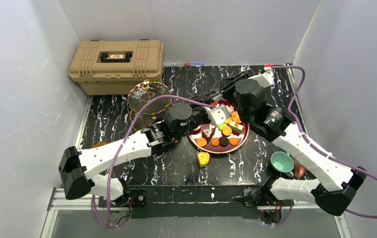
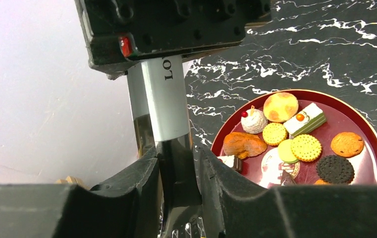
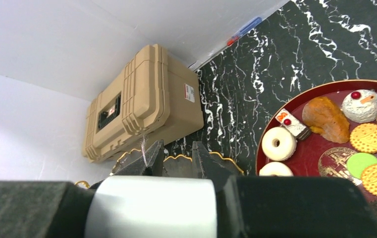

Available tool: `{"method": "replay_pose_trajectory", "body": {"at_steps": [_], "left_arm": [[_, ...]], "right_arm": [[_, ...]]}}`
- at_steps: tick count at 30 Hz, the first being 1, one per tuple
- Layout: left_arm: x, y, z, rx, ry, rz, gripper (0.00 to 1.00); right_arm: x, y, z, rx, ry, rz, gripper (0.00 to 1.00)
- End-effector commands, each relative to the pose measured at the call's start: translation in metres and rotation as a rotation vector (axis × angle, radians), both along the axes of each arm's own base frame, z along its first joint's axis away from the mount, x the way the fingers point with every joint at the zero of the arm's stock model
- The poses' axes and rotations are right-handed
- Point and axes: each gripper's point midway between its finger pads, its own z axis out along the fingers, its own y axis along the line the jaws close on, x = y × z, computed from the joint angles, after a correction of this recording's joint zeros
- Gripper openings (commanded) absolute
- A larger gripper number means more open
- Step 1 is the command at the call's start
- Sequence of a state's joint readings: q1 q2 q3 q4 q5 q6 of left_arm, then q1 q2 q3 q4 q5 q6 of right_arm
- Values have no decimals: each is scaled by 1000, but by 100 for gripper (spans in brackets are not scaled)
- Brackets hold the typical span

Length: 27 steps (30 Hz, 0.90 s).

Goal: Serve the afternoon tea
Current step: Adjust the clamp.

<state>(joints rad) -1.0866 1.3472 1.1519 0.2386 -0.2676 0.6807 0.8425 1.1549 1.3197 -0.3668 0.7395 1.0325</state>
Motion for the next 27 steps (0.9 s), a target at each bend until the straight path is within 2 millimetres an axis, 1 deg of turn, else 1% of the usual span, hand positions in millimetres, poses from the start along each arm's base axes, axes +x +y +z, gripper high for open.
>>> {"method": "replay_pose_trajectory", "body": {"at_steps": [1, 3, 4, 5, 6, 7, 8, 9, 11, 12, 13, 14, 15, 18, 19, 20, 23, 27], "left_arm": [[14, 21, 23, -55, -20, 86, 21], [18, 23, 24, -61, -17, 97, 7], [20, 26, 27, -73, -14, 109, 0], [24, 31, 30, -91, -4, 125, 0], [24, 33, 32, -102, 9, 123, 0], [24, 37, 34, -117, 34, 118, 0], [21, 40, 35, -131, 74, 92, 0], [17, 45, 35, -164, 151, 76, 0], [9, 55, 36, -225, 313, 41, 0], [2, 58, 39, -257, 392, 9, 0], [-6, 60, 40, -280, 467, -22, 0], [-14, 63, 45, -302, 523, -59, 0], [-23, 64, 47, -322, 577, -93, 0], [-49, 68, 64, -375, 679, -208, 0], [-58, 68, 70, -394, 717, -244, 0], [-66, 68, 75, -404, 763, -286, 0], [-92, 67, 89, -428, 921, -433, 0], [-125, 67, 105, -429, 1096, -605, 0]], "right_arm": [[-10, 3, 33, 138, -57, 36, 3], [-11, 5, 36, 147, -60, 52, 8], [-12, 7, 37, 146, -64, 62, 12], [-12, 9, 38, 135, -75, 77, 20], [-13, 9, 40, 117, -89, 92, 24], [-14, 11, 40, 97, -99, 113, 36], [-15, 12, 40, 62, -115, 132, 46], [-18, 11, 42, 35, -135, 152, 56], [-24, 10, 45, -36, -194, 213, 73], [-30, 10, 51, -61, -238, 253, 82], [-35, 10, 57, -91, -282, 287, 88], [-42, 10, 61, -123, -315, 326, 95], [-48, 10, 64, -158, -339, 361, 98], [-63, 11, 68, -277, -400, 469, 98], [-69, 14, 68, -305, -425, 515, 98], [-79, 21, 68, -331, -464, 589, 98], [-118, 48, 71, -345, -615, 854, 98], [-148, 63, 88, -300, -771, 1014, 98]]}}
